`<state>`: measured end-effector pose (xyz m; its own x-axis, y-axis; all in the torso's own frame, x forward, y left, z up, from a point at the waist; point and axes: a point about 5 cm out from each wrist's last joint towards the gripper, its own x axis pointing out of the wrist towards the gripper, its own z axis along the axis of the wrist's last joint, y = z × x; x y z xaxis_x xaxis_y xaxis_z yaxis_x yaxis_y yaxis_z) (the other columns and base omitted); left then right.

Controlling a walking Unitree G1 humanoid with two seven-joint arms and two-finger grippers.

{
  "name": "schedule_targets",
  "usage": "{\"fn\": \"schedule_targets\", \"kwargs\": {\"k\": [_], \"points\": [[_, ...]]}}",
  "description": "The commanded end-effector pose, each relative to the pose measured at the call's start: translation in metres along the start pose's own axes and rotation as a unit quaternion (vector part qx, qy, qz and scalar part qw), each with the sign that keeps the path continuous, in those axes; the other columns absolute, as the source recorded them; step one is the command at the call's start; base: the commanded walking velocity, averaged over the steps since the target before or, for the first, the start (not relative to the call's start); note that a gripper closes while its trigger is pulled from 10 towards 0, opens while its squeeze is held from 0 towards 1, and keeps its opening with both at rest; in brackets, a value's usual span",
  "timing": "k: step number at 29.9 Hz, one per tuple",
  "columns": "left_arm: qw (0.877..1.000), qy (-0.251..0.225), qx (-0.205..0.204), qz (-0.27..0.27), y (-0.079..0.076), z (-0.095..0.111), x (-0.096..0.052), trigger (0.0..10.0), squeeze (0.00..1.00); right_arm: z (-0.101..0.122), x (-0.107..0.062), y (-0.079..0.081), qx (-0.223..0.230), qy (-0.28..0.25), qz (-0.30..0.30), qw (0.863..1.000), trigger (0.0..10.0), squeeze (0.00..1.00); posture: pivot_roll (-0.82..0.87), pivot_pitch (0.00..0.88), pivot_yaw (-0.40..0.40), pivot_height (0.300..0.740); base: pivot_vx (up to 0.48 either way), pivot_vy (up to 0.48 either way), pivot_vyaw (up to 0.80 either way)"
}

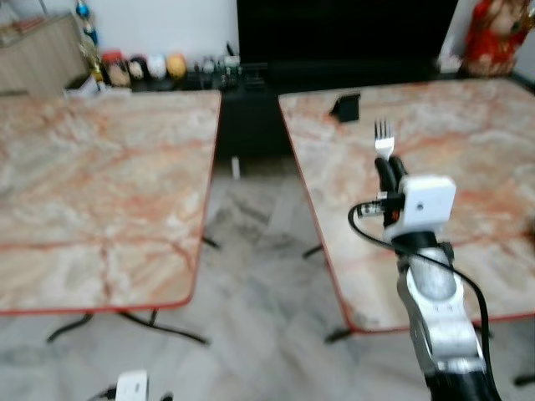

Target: Setting the table

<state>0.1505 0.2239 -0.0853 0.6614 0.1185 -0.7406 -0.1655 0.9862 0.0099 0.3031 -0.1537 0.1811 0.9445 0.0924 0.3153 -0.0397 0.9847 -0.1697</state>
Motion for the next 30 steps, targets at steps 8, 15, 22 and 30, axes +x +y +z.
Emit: {"fn": "schedule_targets", "kwargs": {"k": [8,15,22,30], "points": [[1.0,-0.006,0.006,0.002,0.002,0.0056,0.0016,10.0,0.0,0.0046,0.0053,-0.0032,-0.003,-0.009,0.001,1.0,10.0,0.0,-0.11,0.0,0.036,0.707,0.0,-0.48,0.0],[1.0,-0.006,0.005,0.003,0.0024,0.0066,0.002,10.0,0.0,0.0044,0.0068,-0.0004,0.0,-0.007,0.004,1.0,10.0,0.0,-0.11,0.0,0.04,0.707,0.0,-0.48,0.0],[1.0,0.0,0.005,0.003,0.0034,0.0045,0.0015,10.0,0.0,0.0032,0.0068,-0.004,0.0,-0.004,0.004,1.0,10.0,0.0,-0.11,0.0,0.041,0.707,0.0,-0.48,0.0],[1.0,0.003,0.006,0.002,0.0044,0.003,0.001,10.0,0.0,0.0034,0.0081,-0.0038,0.001,-0.004,0.004,1.0,10.0,0.0,-0.12,0.0,0.039,0.707,0.0,-0.48,0.0]]}}
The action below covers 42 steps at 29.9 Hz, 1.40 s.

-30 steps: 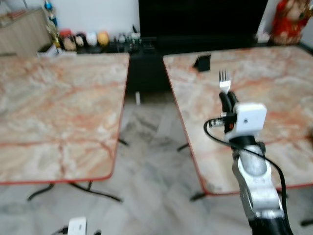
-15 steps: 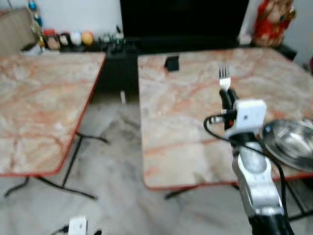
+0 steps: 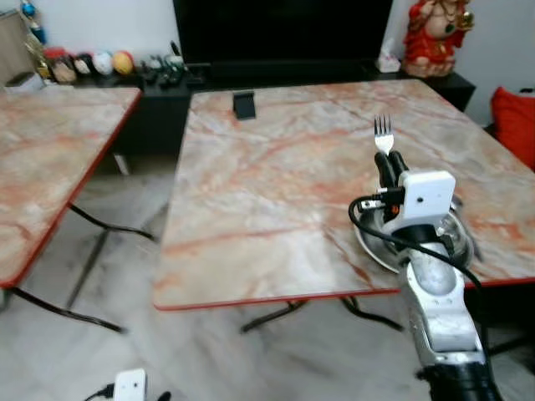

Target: Setting the table

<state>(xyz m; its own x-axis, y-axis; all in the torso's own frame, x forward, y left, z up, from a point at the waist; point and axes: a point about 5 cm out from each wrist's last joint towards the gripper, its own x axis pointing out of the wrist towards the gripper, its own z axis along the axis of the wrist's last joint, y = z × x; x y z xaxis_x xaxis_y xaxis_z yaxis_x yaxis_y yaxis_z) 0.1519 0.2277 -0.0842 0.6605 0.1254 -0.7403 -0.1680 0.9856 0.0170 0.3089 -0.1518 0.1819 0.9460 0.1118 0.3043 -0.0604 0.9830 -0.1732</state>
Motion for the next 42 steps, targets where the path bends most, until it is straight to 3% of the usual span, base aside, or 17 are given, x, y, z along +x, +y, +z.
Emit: {"fn": "schedule_targets", "kwargs": {"k": [1,9,28,32,36,39,42], "points": [[1.0,0.004,0.005,-0.001,0.001,0.001,0.0,10.0,0.0,0.004,0.002,-0.005,0.0,-0.008,-0.006,1.0,10.0,0.0,-0.12,0.0,0.038,0.707,0.0,-0.48,0.0],[1.0,0.005,0.009,-0.003,0.0,0.001,0.001,10.0,0.0,0.003,0.001,-0.006,0.004,-0.007,-0.009,1.0,10.0,0.0,-0.12,0.0,0.039,0.707,0.0,-0.465,0.0],[1.0,0.005,0.005,-0.003,0.0,0.002,0.001,10.0,0.0,0.002,0.003,-0.018,0.005,0.001,-0.035,0.999,10.0,0.0,-0.11,0.0,0.041,0.707,0.0,0.0,0.0],[1.0,0.005,0.003,-0.002,0.0,0.003,0.002,10.0,0.0,0.0,0.006,-0.036,-0.013,0.012,-0.064,0.998,10.0,0.0,-0.11,0.0,0.043,0.707,0.0,0.0,0.0],[1.0,0.005,0.003,-0.001,0.001,0.003,0.002,10.0,0.0,-0.003,0.008,-0.07,-0.018,0.034,-0.123,0.992,10.0,0.0,-0.12,0.0,0.045,0.707,0.0,0.0,0.0],[1.0,0.005,0.004,-0.001,0.002,0.003,0.002,10.0,0.0,-0.001,0.009,-0.074,-0.012,0.03,-0.127,0.991,10.0,0.0,-0.12,0.0,0.047,0.707,0.0,0.0,0.0],[1.0,0.006,0.003,-0.001,0.002,0.003,0.001,10.0,0.0,-0.005,0.011,-0.067,-0.014,0.047,-0.108,0.993,10.0,0.0,-0.12,0.0,0.048,0.707,0.0,0.0,0.0]]}}
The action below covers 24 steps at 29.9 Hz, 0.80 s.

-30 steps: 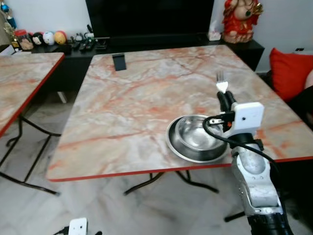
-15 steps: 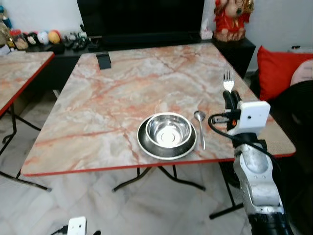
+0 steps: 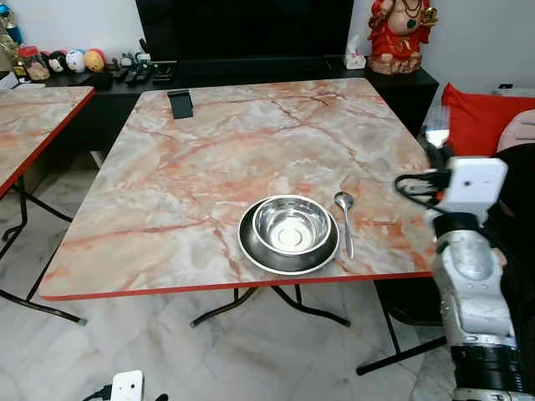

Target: Setting the table

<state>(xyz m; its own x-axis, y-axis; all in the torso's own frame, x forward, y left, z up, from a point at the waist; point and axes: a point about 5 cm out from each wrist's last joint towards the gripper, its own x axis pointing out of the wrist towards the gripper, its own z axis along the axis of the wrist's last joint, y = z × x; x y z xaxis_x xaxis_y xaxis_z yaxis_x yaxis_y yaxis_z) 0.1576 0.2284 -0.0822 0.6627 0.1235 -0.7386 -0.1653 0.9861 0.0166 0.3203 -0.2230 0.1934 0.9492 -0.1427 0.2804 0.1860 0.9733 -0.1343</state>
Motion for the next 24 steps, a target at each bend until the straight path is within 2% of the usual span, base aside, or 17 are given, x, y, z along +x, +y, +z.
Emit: {"fn": "schedule_targets", "kwargs": {"k": [1,6,10,15,24], "points": [[1.0,0.007,0.001,0.0,0.002,-0.003,-0.001,10.0,0.0,-0.005,0.002,0.011,-0.001,0.025,0.024,0.999,10.0,0.0,-0.12,0.0,0.048,0.707,0.0,0.0,0.0],[1.0,0.014,-0.003,0.002,0.005,-0.006,-0.002,10.0,0.0,-0.013,-0.002,0.026,0.005,0.045,0.044,0.998,10.0,0.0,-0.11,0.0,0.047,0.707,0.0,0.0,0.0],[1.0,0.025,-0.006,0.007,0.013,-0.012,-0.005,10.0,0.0,-0.013,-0.003,0.035,0.019,0.046,0.049,0.998,10.0,0.0,-0.11,0.0,0.051,0.707,0.0,0.0,0.0],[0.999,0.032,-0.006,0.011,0.017,-0.014,-0.007,10.0,0.0,-0.012,-0.002,0.036,0.023,0.046,0.052,0.997,10.0,0.0,-0.11,0.0,0.051,0.707,0.0,0.0,0.0],[0.999,0.046,-0.006,0.013,0.016,-0.02,-0.008,10.0,0.0,-0.015,-0.005,0.039,0.02,0.059,0.059,0.996,10.0,0.0,-0.11,0.0,0.051,0.707,0.252,0.0,0.0]]}}
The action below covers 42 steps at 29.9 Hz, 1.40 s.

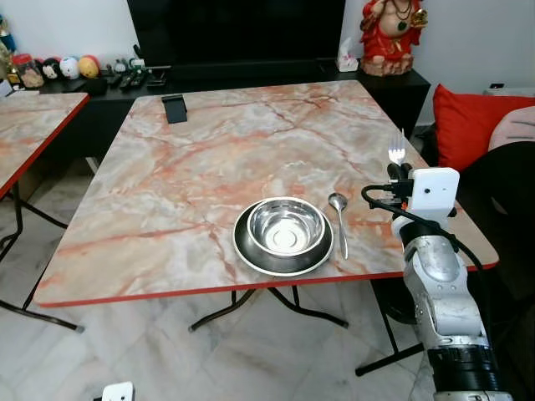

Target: Setting the table

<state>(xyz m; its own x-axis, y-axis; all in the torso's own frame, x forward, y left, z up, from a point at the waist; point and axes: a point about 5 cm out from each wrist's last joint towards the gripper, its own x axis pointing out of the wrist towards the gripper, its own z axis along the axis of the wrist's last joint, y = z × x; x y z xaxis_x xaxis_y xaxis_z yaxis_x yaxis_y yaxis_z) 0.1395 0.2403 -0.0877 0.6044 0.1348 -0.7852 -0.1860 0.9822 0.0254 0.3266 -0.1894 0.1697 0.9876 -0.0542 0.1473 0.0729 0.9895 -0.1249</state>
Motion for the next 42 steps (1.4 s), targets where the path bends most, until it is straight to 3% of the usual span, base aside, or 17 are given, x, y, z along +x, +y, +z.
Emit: {"fn": "schedule_targets", "kwargs": {"k": [1,20,29,33,42], "points": [[1.0,0.011,-0.001,0.004,0.002,-0.005,-0.001,10.0,0.0,0.003,0.0,0.004,0.005,-0.003,0.006,1.0,10.0,0.0,-0.11,0.0,0.051,0.707,0.259,0.0,0.0],[1.0,0.001,-0.004,0.004,0.001,-0.001,0.0,10.0,0.0,0.006,0.001,0.008,0.001,-0.005,0.017,1.0,10.0,0.0,-0.11,0.0,0.045,0.707,0.258,0.0,0.0],[1.0,-0.01,-0.001,0.003,-0.001,0.004,0.001,10.0,0.0,0.006,0.002,0.007,0.001,-0.003,0.017,1.0,10.0,0.0,-0.11,0.0,0.047,0.707,0.0,0.0,0.0],[1.0,-0.012,0.0,0.0,-0.003,0.006,0.002,10.0,0.0,0.006,0.005,0.003,-0.011,0.014,0.01,1.0,10.0,0.0,-0.11,0.0,0.049,0.707,0.0,0.0,0.0],[1.0,-0.005,-0.001,0.0,-0.002,0.004,0.001,10.0,0.0,-0.015,0.01,-0.016,0.01,0.137,-0.017,0.99,10.0,0.0,-0.12,0.0,0.047,0.707,0.0,0.0,0.0]]}}
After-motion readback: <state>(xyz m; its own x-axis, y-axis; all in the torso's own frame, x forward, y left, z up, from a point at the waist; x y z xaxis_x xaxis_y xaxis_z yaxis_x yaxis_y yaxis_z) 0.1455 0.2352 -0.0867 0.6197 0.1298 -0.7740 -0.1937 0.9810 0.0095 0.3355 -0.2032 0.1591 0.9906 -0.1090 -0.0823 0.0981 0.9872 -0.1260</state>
